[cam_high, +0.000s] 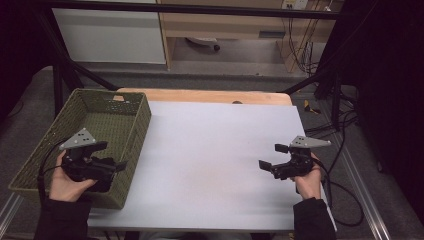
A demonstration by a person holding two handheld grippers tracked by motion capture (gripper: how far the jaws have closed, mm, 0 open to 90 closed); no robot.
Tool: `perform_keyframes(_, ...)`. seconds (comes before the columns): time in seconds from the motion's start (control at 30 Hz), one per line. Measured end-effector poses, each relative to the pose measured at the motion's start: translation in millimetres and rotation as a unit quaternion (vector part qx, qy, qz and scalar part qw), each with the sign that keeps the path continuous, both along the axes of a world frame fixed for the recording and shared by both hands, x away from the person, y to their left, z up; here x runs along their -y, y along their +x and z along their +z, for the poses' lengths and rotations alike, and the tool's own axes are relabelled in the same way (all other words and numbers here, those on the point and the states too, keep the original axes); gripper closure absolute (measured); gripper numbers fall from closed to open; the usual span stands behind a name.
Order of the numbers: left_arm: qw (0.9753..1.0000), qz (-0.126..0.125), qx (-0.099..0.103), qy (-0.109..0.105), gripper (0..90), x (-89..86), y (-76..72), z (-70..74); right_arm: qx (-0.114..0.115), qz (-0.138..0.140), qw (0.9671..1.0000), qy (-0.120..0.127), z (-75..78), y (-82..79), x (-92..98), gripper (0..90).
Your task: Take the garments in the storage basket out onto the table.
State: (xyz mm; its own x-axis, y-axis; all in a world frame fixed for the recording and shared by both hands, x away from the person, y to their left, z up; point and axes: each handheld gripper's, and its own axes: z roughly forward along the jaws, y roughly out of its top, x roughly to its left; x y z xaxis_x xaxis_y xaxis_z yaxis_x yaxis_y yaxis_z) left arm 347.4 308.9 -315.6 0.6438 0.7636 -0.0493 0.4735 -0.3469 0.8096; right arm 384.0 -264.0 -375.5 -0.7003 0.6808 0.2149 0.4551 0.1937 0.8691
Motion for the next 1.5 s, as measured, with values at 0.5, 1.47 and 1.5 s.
perform_keyframes(0.5, 0.9985, 0.042, -0.026, 0.024, 0.0, -20.6, -2.1, -6.7, -0.005, -0.001, 1.0, -0.003, -1.3, 1.0, -0.6, 0.7)
perform_keyframes(1.47, 0.9876, 0.088, -0.095, 0.09, 3.6, -34.9, 3.7, -31.4, -0.007, -0.001, 0.9999, -0.009, -2.2, 0.9, -1.3, 0.7)
perform_keyframes(1.5, 0.987, 0.089, -0.098, 0.091, 4.0, -35.0, 4.5, -32.8, -0.007, -0.001, 0.9999, -0.009, -2.1, 0.8, -1.2, 0.7)
